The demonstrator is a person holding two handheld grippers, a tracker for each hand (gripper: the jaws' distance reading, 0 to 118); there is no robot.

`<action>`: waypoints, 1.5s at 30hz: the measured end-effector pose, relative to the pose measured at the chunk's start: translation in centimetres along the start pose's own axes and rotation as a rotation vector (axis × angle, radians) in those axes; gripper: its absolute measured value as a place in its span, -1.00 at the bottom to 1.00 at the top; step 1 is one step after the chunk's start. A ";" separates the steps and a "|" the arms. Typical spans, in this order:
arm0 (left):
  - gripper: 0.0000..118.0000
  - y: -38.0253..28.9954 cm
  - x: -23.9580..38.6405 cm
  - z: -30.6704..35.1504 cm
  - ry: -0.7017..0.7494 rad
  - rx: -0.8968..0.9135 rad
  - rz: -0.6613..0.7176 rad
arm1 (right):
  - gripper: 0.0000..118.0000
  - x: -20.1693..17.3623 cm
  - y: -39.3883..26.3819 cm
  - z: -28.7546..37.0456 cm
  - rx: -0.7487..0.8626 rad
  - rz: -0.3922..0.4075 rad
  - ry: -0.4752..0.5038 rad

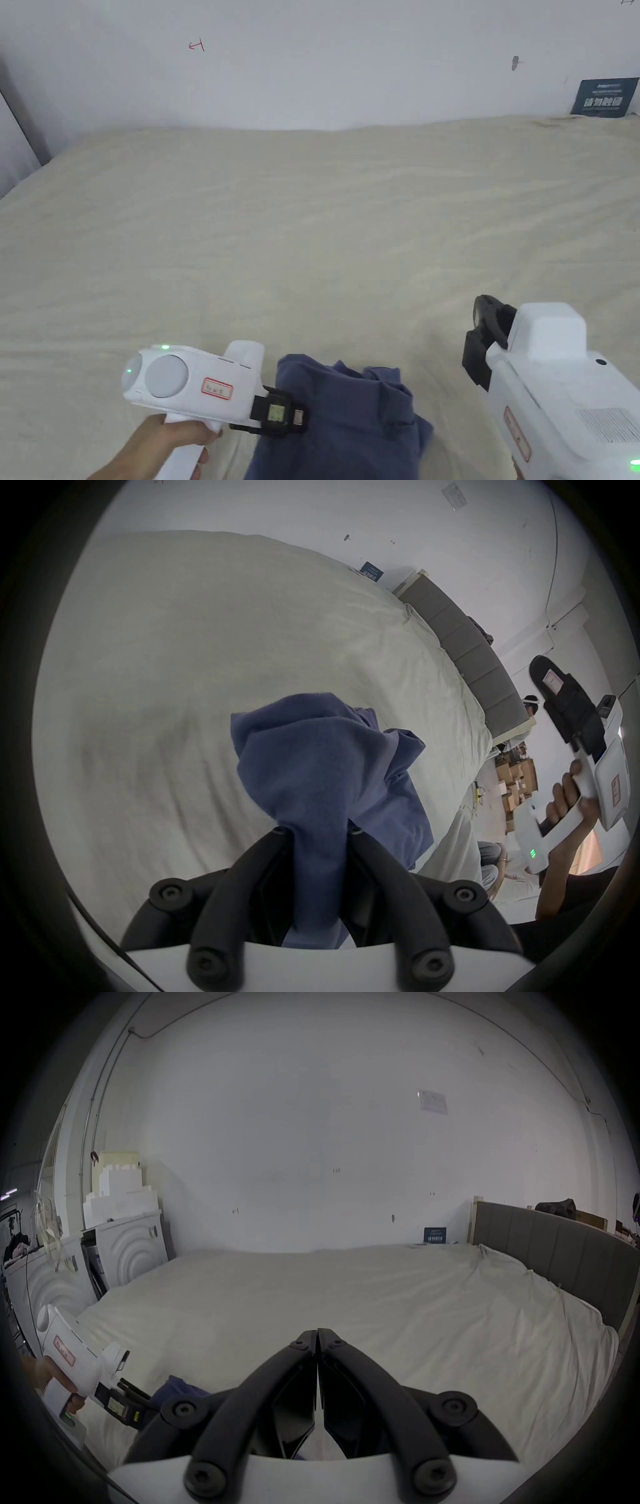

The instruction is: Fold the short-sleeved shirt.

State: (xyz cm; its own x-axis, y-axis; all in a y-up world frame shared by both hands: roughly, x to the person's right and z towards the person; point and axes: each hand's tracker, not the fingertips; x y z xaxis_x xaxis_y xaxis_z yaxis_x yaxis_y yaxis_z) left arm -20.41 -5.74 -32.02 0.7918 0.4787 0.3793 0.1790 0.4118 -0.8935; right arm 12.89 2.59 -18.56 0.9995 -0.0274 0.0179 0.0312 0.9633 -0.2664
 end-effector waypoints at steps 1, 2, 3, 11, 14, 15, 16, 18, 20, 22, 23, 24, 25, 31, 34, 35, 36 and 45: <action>-0.74 0.1 -0.5 0.8 0.014 0.008 0.003 | -0.99 0.1 0.2 0.1 0.009 -0.005 -0.001; -0.74 0.3 -1.2 1.7 0.030 0.006 0.003 | -0.99 0.1 0.3 0.1 0.012 -0.004 -0.003; -0.74 0.4 -1.9 2.7 0.060 0.019 0.008 | -0.99 0.2 0.4 0.1 0.014 -0.004 -0.003; -0.74 1.2 -8.3 10.9 0.258 0.018 0.039 | -0.99 -0.5 -0.2 -0.7 0.000 -0.008 -0.003; -0.74 1.0 -10.8 13.6 0.330 0.006 0.052 | -0.99 -1.4 -0.4 -1.0 -0.015 -0.001 -0.001; -0.74 0.9 -11.8 14.5 0.363 0.008 0.068 | -0.99 -1.7 -0.5 -1.1 -0.020 0.002 0.000; -0.74 0.8 -12.6 15.2 0.388 0.002 0.086 | -0.99 -1.8 -0.7 -1.4 -0.024 0.005 0.004; -0.74 0.5 -14.3 16.8 0.443 -0.001 0.097 | -0.99 -2.3 -1.0 -1.8 -0.032 0.010 0.004; -0.74 0.2 -15.9 18.1 0.471 -0.004 0.107 | -0.99 -2.6 -1.2 -2.3 -0.041 0.010 0.006; -0.74 -0.1 -17.5 19.2 0.495 0.000 0.140 | -0.99 -3.0 -1.3 -2.7 -0.048 0.009 0.008; -0.74 -0.3 -18.2 19.8 0.520 0.006 0.171 | -0.99 -3.2 -1.4 -3.0 -0.050 0.009 0.010; -0.74 -0.4 -18.9 20.2 0.523 0.000 0.171 | -0.99 -3.4 -1.4 -3.1 -0.054 0.012 0.011; -0.74 -0.5 -19.6 20.6 0.542 0.001 0.190 | -0.99 -3.5 -1.5 -3.2 -0.054 0.013 0.013; -0.74 -1.0 -23.1 21.2 0.613 -0.006 0.269 | -0.99 -4.0 -1.7 -3.4 -0.066 0.017 0.017; -0.73 -1.1 -23.7 20.8 0.606 -0.008 0.277 | -0.99 -4.1 -1.7 -3.3 -0.074 0.021 0.014; -0.72 -1.1 -23.9 20.6 0.602 -0.012 0.280 | -0.99 -4.1 -1.7 -3.3 -0.077 0.023 0.013; -0.68 -1.1 -24.0 20.5 0.610 -0.014 0.290 | -0.99 -4.0 -1.9 -3.3 -0.077 0.022 0.012; 0.96 -1.1 -24.2 22.5 0.730 0.155 0.311 | -0.99 -3.5 -1.4 -2.8 -0.070 0.020 0.002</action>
State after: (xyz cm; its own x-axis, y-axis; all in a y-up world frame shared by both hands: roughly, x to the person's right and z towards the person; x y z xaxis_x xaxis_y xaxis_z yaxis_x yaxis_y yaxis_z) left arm -52.92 -0.30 -34.83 0.9833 -0.0163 -0.1814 -0.1524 0.4715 -0.8686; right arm 9.37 0.58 -20.90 0.9999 -0.0087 0.0100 0.0115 0.9427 -0.3336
